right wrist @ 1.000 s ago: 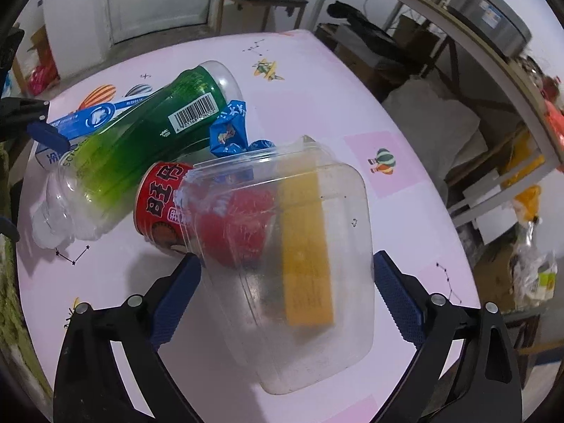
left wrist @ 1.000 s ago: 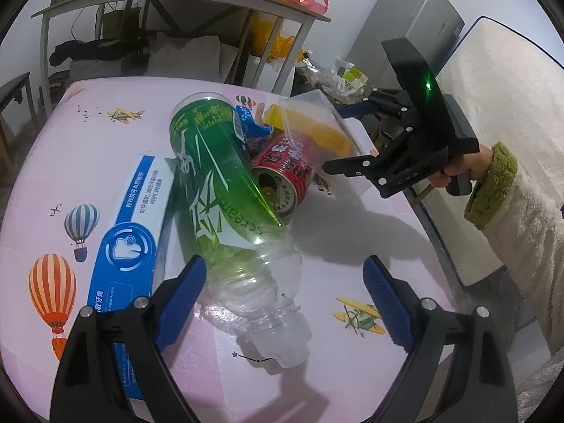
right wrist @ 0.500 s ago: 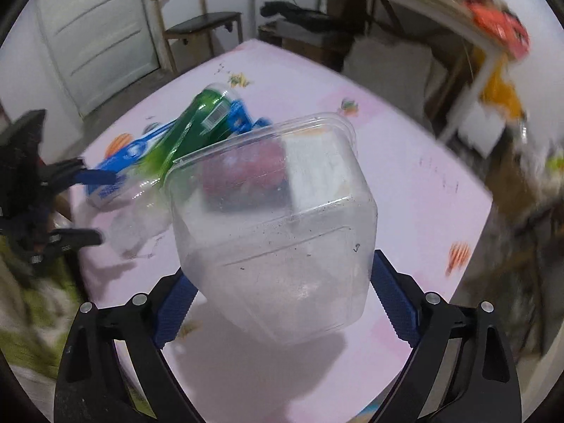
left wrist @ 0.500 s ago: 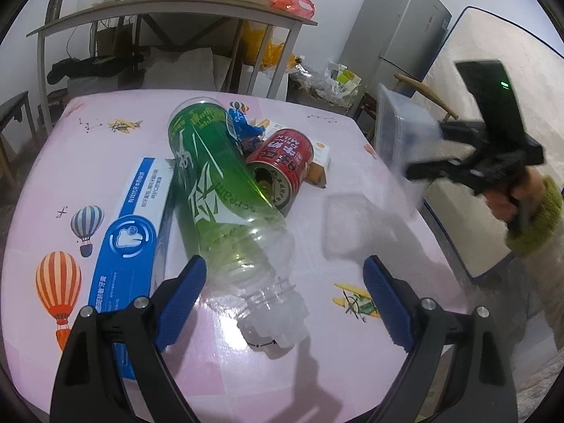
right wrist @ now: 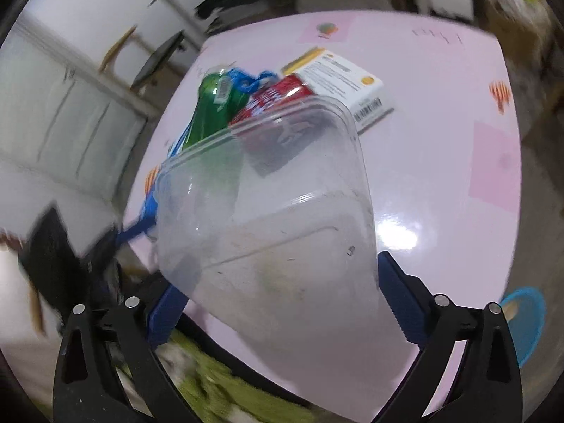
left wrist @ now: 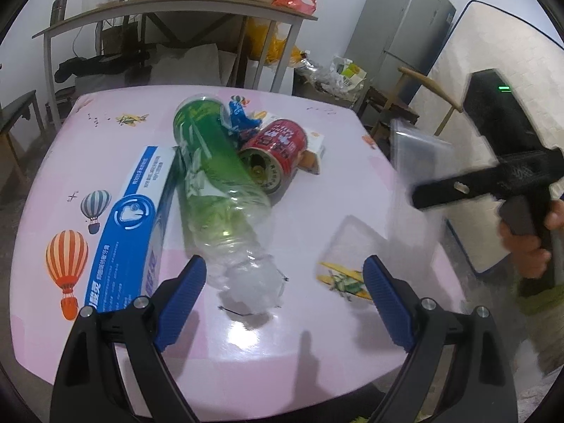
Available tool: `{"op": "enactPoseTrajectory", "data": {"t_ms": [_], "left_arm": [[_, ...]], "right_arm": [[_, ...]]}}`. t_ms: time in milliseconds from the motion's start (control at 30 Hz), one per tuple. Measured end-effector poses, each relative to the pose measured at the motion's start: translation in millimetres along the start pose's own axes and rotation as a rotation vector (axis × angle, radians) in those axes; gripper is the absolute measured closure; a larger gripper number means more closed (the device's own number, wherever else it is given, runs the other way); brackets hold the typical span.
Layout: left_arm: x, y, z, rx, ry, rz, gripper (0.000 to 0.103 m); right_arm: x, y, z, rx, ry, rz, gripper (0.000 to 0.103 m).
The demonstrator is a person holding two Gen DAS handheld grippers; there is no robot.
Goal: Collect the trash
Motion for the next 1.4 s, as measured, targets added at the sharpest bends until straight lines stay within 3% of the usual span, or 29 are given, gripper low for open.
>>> {"op": "enactPoseTrajectory", "data": {"t_ms": [400,767,900,1067,1133,1300,1400], "left_arm": [[4.6,-30.3,-10.2,-0.004,-0.030,0.106,0.015],[-32.8,-76.1,-8.3,-0.071,0.059,0.169,0.015],[-56.6,-88.3,-4.2,-0.099,0.105,0.100,0.015],[-89.3,-95.2,-5.8,-0.106,0.139,-0.003,0.015],[-102.6,-96.0,-6.1,-0.089,0.164,-0.035,0.014],[-119.2,-104.9,-8.7,-0.073,0.186,-0.050,0.013],[-122.8,-105.4,-9.3,-0.073,0.190,-0.049,0.012]], "right_arm": [[-14.8,-60.0,6.7,-0.317,-0.135,-0.089,0.007],[-2.4,-51.8,40.9,-0.349,-0.072,-0.297,0.007],[8.3,-61.5,40.9,-0.332,-0.127,-0.216,0.007],[14.8,-68.6,43.4,-0.275,-0.207,-0.025,0.007],[17.7,-73.6,45.5,-0.275,-0.242,0.013,0.007],[29.2,-93.3,50.7,-0.298,-0.324,0.081,0.023],[25.6,-108.6,52.2,-0.354,-0.315,0.036,0.044]]}}
Point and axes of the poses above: each gripper's, at about its wrist camera, not at the fingertips, and x roughly against the way its jaws point, y to its left, z to its underside, the point moved 1 cm from there along -x, roughly the way its jaws point, and after that the axes turned 11 degrees about -y, right-handed, at the moved point
